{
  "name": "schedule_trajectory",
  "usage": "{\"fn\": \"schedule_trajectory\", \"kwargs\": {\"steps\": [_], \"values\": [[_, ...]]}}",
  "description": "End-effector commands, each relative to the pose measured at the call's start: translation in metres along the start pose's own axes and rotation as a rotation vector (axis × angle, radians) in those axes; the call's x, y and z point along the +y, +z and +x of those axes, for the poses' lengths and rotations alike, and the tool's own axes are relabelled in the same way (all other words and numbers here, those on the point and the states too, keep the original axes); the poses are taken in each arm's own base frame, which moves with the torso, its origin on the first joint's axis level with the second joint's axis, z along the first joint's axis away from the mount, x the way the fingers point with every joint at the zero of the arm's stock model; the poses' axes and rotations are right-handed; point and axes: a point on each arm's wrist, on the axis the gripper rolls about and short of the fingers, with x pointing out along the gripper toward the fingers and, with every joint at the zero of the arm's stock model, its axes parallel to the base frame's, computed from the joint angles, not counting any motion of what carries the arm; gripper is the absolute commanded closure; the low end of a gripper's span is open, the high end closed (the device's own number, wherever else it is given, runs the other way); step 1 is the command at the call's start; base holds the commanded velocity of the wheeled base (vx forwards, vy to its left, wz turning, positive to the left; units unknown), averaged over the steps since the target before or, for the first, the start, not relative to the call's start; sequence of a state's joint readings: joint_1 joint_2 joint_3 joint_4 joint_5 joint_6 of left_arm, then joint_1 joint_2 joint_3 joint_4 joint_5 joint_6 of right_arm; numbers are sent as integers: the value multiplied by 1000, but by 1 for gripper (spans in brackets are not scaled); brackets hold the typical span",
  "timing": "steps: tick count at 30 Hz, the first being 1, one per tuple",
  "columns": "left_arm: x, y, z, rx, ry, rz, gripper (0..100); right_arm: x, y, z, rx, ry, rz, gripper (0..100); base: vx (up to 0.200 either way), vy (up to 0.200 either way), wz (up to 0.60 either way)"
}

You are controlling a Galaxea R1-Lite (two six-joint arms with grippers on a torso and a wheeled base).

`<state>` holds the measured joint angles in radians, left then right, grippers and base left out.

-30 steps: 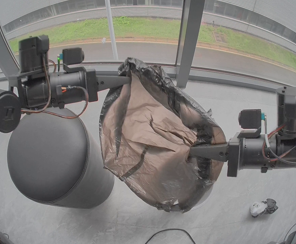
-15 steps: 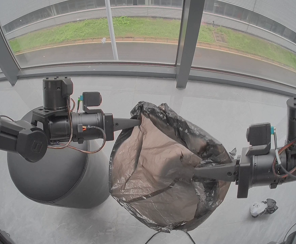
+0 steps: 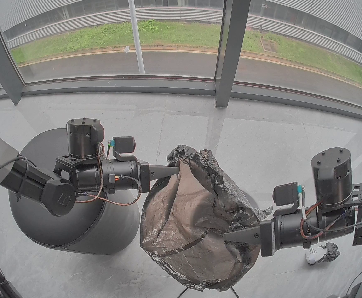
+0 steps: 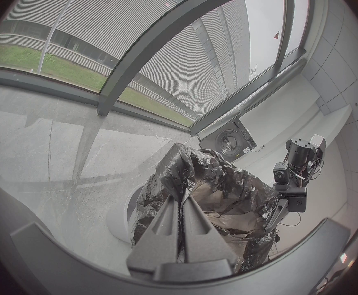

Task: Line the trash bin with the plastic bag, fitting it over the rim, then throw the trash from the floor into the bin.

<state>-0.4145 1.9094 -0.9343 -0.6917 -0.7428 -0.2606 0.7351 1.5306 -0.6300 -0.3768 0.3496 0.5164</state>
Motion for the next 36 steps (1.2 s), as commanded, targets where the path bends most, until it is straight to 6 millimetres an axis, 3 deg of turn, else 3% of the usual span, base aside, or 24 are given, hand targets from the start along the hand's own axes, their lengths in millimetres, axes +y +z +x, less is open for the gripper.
{"fn": "schedule_trajectory", "kwargs": {"steps": [1, 8, 10, 18, 23, 30, 36], "values": [[11, -13, 9, 34, 8, -30, 100, -12, -6, 20, 58, -33, 69, 100, 0, 0, 0], [15, -15, 12, 43, 0, -47, 100, -36, -7, 41, 100, -107, 194, 100, 0, 0, 0], [19, -18, 16, 49, 2, -65, 100, -57, -5, 49, 103, -164, 232, 100, 0, 0, 0], [35, -22, 38, 61, -6, -71, 100, -102, 3, 53, 43, -253, 297, 100, 0, 0, 0], [37, -27, 48, 79, -26, -80, 100, -111, -2, 52, 58, -287, 327, 100, 0, 0, 0], [30, -20, 42, 75, -80, -101, 100, -106, -6, 59, 97, -304, 348, 100, 0, 0, 0], [48, -30, 55, 90, -59, -124, 100, -133, -2, 69, 55, -455, 344, 100, 0, 0, 0]]}}
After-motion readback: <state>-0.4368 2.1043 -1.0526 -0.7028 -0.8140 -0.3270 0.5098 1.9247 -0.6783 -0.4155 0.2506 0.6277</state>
